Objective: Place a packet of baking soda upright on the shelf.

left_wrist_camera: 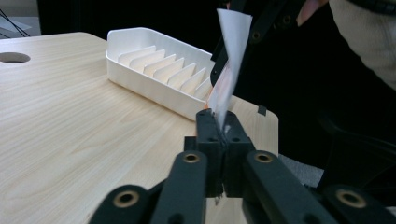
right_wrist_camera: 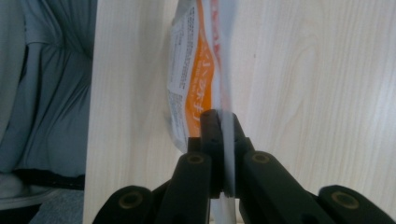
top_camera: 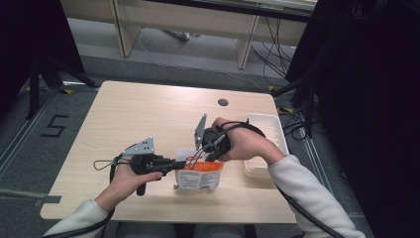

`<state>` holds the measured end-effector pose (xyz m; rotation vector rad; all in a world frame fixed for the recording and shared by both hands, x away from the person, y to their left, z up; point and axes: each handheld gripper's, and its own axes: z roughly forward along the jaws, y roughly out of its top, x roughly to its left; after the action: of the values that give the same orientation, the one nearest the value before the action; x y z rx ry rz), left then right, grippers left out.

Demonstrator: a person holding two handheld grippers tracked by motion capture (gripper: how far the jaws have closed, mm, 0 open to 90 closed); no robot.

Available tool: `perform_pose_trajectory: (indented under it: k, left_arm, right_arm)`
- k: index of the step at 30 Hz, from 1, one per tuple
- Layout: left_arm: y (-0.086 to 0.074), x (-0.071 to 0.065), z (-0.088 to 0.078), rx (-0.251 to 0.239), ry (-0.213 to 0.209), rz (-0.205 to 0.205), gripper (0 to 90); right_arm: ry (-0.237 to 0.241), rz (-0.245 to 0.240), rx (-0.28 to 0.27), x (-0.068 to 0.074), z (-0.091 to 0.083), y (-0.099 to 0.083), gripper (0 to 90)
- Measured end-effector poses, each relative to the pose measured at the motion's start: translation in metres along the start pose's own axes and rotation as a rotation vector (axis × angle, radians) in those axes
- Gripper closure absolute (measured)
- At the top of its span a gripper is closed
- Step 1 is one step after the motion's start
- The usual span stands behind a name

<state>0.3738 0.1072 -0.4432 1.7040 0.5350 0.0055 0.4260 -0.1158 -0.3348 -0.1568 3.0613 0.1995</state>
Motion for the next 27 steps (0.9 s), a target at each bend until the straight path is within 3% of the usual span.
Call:
perform_pose_trajectory:
  k: [4,7,8,10,14,16,17,18,19,20,22,23,27]
  left_arm:
    - [-0.009,0.0,-0.007,-0.015,-0.007,-0.001,71.1]
    - [-0.02,0.0,-0.018,0.0,0.03,0.012,55.6]
    - [-0.023,0.0,-0.022,0.003,0.041,0.005,52.9]
    - [-0.03,0.001,-0.03,0.008,0.066,-0.004,49.9]
    - [-0.039,0.001,-0.043,0.016,0.1,-0.015,49.0]
    - [-0.041,0.002,-0.045,0.017,0.1,-0.016,49.1]
    - [-0.042,0.002,-0.045,0.022,0.109,-0.022,48.9]
    - [-0.043,0.003,-0.044,0.024,0.105,-0.02,48.8]
    - [-0.043,0.004,-0.044,0.034,0.114,-0.017,48.4]
    - [-0.044,0.005,-0.043,0.034,0.111,-0.014,48.0]
    - [-0.046,0.006,-0.043,0.04,0.122,-0.015,47.1]
    - [-0.047,0.007,-0.042,0.039,0.126,-0.022,47.1]
    - [-0.049,0.011,-0.044,0.062,0.166,-0.015,46.0]
  right_arm:
    - [0.006,0.009,0.025,-0.002,-0.004,0.003,90.0]
    - [-0.005,0.016,0.024,-0.006,-0.011,0.001,90.0]
    - [-0.016,-0.01,0.029,-0.008,-0.013,0.0,90.0]
    - [-0.024,0.008,0.04,-0.009,-0.016,-0.002,90.0]
    - [-0.034,0.016,0.031,-0.015,-0.025,-0.009,90.0]
    - [-0.03,-0.013,0.022,-0.019,-0.028,-0.012,90.0]
    - [-0.035,0.016,0.027,-0.019,-0.031,-0.014,90.0]
    - [-0.032,-0.042,0.007,-0.024,-0.031,-0.014,90.0]
    - [-0.037,0.022,0.03,-0.021,-0.035,-0.016,90.0]
    - [-0.034,0.035,0.032,-0.022,-0.038,-0.017,90.0]
    - [-0.031,0.036,0.025,-0.024,-0.042,-0.02,90.0]
    - [-0.04,-0.012,0.017,-0.029,-0.043,-0.021,90.0]
    - [-0.056,0.028,0.035,-0.031,-0.053,-0.028,90.0]
